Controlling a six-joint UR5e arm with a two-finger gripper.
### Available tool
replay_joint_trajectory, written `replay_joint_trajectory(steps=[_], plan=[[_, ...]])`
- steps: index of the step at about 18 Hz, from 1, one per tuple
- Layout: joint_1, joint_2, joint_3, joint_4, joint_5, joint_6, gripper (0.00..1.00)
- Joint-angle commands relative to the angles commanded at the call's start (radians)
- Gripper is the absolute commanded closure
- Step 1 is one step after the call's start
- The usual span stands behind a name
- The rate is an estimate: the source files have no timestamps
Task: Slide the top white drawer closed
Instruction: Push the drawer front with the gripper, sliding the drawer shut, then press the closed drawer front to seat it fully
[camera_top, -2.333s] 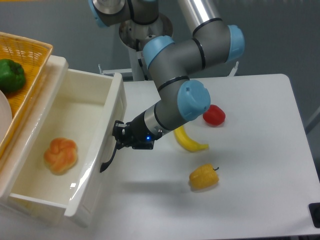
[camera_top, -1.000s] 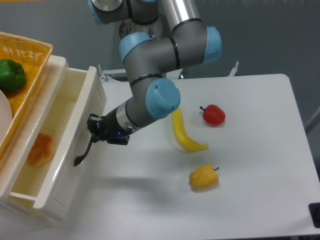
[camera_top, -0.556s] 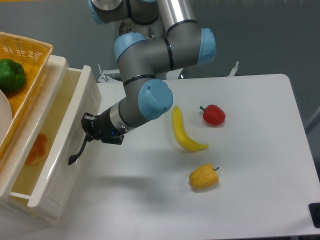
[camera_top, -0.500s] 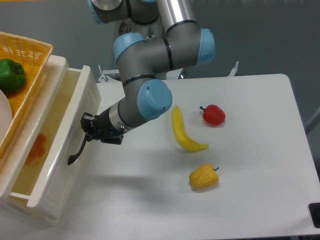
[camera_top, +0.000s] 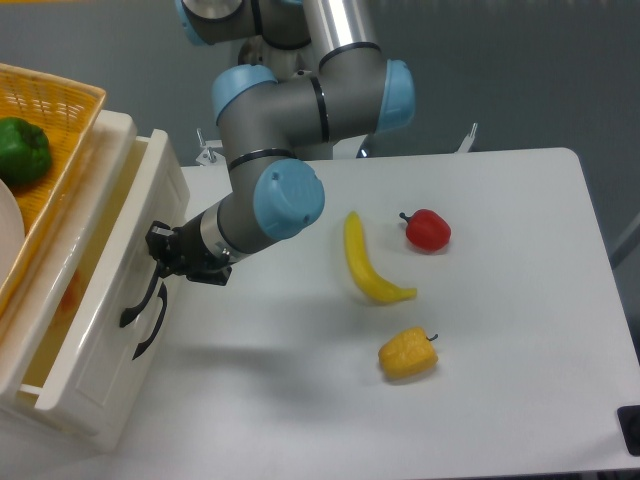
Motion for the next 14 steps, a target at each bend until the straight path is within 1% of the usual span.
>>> replay_joint_trajectory(steps=[8,11,14], plan=[[-0.017,0.000,-0.002,0.000,0.000,-0.012,1.00],[-0.026,0.000,-0.008,0.015,0.000,-0.012,1.00],[-0.028,0.000,-0.011,0.014,-0.002,-0.012,1.00]])
